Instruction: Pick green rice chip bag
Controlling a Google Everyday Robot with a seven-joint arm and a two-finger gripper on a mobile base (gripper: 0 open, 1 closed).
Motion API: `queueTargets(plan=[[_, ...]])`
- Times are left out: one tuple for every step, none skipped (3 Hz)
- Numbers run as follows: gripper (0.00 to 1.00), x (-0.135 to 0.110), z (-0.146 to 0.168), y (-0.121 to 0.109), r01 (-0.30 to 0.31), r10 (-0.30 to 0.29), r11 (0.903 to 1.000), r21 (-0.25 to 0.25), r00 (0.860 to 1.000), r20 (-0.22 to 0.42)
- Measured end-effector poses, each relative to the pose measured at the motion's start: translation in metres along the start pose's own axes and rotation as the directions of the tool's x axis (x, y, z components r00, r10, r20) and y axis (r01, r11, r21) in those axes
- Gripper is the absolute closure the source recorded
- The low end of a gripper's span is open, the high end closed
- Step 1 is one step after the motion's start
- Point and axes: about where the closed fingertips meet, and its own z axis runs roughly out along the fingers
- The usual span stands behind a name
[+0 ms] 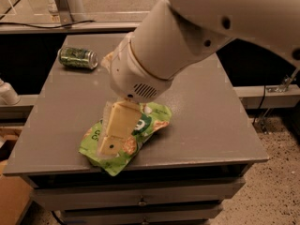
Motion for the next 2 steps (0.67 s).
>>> queueTargets(plan=[[0.00,0.009,0.007,0.006,0.028,-0.029,0.9995,-0.015,0.999,-0.036],[0.00,0.036,0.016,0.009,0.057,-0.062,0.9970,-0.053,0.993,-0.099]])
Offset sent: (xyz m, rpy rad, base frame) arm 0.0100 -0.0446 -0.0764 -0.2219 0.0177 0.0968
